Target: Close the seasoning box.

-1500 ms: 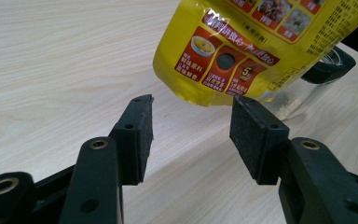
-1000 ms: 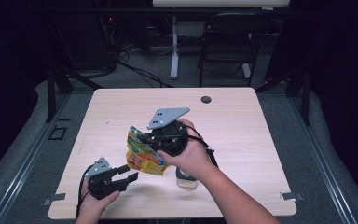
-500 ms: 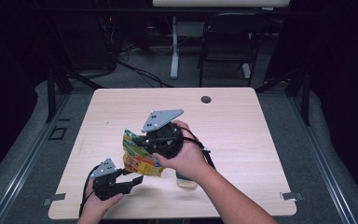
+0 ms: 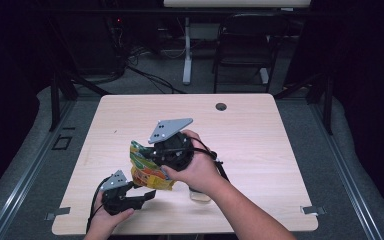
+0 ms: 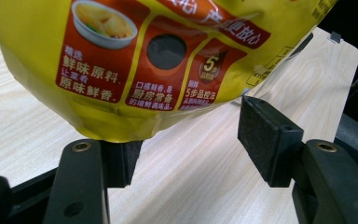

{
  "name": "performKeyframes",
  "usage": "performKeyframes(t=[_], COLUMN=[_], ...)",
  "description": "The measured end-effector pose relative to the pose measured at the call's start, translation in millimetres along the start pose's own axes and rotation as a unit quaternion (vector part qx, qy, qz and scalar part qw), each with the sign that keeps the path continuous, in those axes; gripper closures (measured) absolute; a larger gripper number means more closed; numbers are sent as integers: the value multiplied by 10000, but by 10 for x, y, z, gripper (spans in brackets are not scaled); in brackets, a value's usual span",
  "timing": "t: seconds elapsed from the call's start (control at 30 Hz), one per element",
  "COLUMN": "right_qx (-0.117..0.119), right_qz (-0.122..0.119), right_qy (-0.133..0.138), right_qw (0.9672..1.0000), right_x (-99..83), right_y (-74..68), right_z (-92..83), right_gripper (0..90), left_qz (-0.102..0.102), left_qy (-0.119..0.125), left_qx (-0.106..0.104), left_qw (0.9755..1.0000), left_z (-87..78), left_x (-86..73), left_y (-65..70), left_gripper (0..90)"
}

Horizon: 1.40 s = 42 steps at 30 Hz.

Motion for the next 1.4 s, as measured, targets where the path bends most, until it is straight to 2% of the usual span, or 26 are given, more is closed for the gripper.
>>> performKeyframes(t=[0.17,0.23,0.5,0.97,1.13,1.2,1.4], right_qx=[23,53,1,-22,-84,-73,-76], right_qz=[-15,-27,-89,-18,-37,1,-35], right_qy=[21,10,1,28,29,44,-1], right_qw=[10000,10000,10000,10000,10000,10000,10000], right_x=[1,-2,-15,-80,-106,-116,-139], right_y=[8,13,32,96,124,135,128], right_z=[-2,5,4,8,-4,-12,-1], right_gripper=[900,900,900,900,900,900,900], left_qz=[-33,-18,-58,-134,-322,-323,-294], left_qy=[74,30,85,68,259,319,249], left_qx=[-3,-35,-28,4,-107,-66,18], left_qw=[10000,10000,9999,9999,9991,9989,9993], left_z=[-28,-50,-57,-107,-147,-166,-175], left_x=[6,17,18,18,20,23,12], left_y=[-7,3,1,-29,-61,-75,-85], left_gripper=[420,423,426,434,452,460,461])
Point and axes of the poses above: each handheld gripper's, and its own axes: z roughly forward along the jaws, x roughly out of its top, y roughly to its right, the point moved 2 cm from there along z, roughly forward along the jaws, and after that the axes turned 5 degrees about -y, right-handed, at the moved point
